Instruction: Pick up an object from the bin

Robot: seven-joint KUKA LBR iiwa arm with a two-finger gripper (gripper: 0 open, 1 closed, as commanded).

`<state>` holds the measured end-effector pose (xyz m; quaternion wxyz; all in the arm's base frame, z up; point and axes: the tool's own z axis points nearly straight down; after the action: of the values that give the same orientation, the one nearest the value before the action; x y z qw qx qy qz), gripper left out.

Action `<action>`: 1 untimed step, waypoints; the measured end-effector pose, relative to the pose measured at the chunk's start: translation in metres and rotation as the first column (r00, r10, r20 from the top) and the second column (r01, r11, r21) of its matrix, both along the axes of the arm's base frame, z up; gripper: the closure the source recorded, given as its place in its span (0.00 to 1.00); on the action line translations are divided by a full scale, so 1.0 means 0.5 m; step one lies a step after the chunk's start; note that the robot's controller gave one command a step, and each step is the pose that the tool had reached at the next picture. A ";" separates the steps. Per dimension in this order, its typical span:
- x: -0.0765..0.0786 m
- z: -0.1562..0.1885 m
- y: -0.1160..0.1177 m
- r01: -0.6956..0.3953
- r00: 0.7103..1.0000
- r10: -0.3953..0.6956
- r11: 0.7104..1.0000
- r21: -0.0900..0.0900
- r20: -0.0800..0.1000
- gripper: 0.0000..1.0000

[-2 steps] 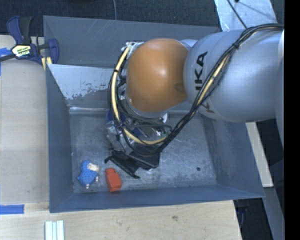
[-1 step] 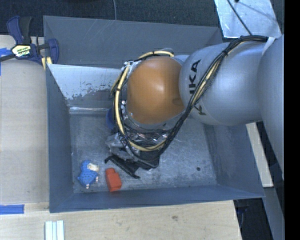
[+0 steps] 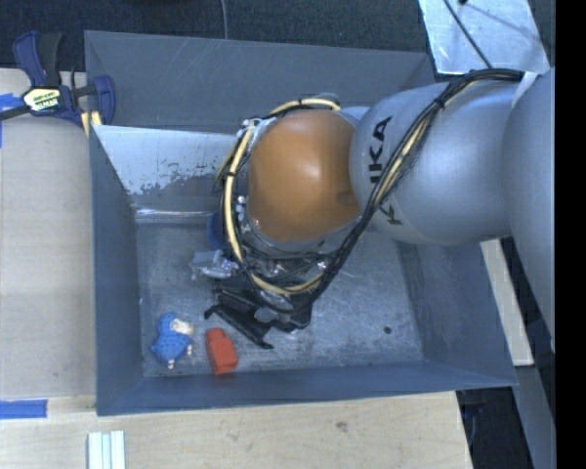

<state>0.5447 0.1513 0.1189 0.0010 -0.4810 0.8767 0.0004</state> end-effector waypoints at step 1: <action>-0.042 -0.103 -0.042 0.051 0.999 -0.051 0.999 -0.001 -0.004 0.00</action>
Offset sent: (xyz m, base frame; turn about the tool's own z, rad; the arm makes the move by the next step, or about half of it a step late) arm -0.0200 -0.0201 -0.0489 0.0493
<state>0.5236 0.1305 0.0675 -0.0008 -0.4587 0.8886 0.0008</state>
